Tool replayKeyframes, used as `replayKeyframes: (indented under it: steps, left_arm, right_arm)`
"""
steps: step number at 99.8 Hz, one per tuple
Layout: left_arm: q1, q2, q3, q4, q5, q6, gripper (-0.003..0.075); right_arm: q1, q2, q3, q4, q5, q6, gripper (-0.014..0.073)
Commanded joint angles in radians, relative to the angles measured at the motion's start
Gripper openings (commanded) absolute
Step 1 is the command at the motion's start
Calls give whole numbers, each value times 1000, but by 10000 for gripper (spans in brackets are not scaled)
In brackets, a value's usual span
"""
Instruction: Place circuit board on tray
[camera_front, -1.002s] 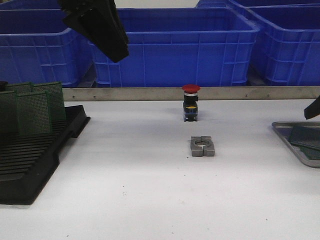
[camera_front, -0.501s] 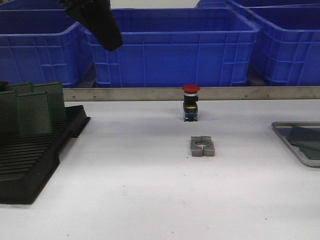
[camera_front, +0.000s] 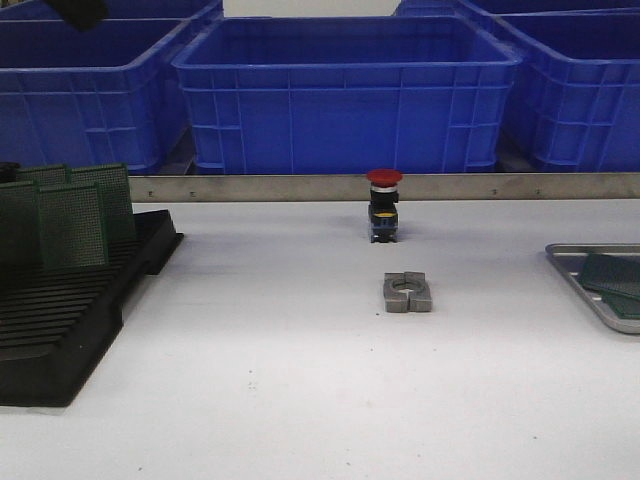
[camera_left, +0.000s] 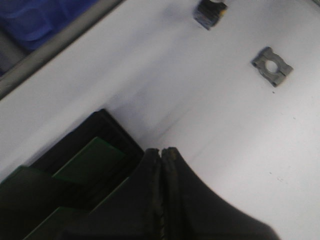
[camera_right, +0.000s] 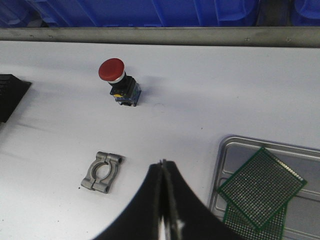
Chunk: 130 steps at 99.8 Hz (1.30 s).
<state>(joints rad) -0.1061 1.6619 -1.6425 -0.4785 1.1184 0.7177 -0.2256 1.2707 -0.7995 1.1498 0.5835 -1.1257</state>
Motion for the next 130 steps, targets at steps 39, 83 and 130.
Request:
replayKeyframes:
  steps: [39,83,130]
  left_arm:
    - [101,-597,522,-56,-504,-66,-20]
    - [101,-1154,1044,-67,-780,-66,-20]
    - [101,-1535,1270,-91,-785,-66,-20]
  right_arm:
    - [165,-362,227,27,-345,-79,-60]
    - [167,-724,378,29,-334,-100,-60]
    - [167,-1054,535,29,-317,-100,-60]
